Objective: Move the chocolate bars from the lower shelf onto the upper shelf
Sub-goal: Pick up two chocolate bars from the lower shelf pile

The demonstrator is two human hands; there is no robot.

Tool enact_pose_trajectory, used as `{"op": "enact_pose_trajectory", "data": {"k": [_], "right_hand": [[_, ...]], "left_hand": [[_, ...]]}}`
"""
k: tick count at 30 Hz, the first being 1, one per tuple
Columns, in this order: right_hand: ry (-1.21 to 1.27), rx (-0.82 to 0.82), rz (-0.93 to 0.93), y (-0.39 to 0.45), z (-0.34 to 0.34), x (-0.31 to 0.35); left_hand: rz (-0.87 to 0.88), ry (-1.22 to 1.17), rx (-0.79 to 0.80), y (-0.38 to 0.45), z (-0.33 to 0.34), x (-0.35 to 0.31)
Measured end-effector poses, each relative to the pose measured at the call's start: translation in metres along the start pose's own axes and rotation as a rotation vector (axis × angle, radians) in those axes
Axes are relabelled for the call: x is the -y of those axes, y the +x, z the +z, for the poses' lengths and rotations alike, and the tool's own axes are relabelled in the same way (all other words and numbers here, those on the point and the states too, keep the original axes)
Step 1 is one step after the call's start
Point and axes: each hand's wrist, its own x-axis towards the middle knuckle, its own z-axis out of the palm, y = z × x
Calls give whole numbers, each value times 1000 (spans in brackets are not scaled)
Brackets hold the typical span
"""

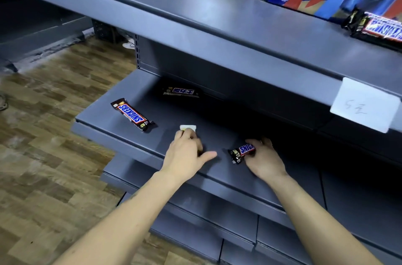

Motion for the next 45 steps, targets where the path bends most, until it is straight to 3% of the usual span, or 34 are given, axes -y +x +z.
{"op": "enact_pose_trajectory", "data": {"k": [4, 7, 9, 15, 24, 31, 45], "right_hand": [[-52, -105, 25, -15, -2, -23], [-56, -186, 10, -25, 2, -36], [45, -229, -4, -34, 7, -41], [201, -329, -99, -64, 7, -44], [212, -450, -246, -123, -39, -84], [272, -425, -343, -182, -91, -120], [258, -556, -463, -278, -199, -184]], "left_hand": [[-23, -54, -33, -11, 7, -5], [-246, 209, -162, -18, 5, -9], [-271, 317, -143, -20, 2, -12], [-87, 79, -138, -30, -8, -21], [418, 161, -201, -87, -22, -59], [554, 86, -139, -138, -42, -126], [743, 17, -231, -198, -75, -262]]}}
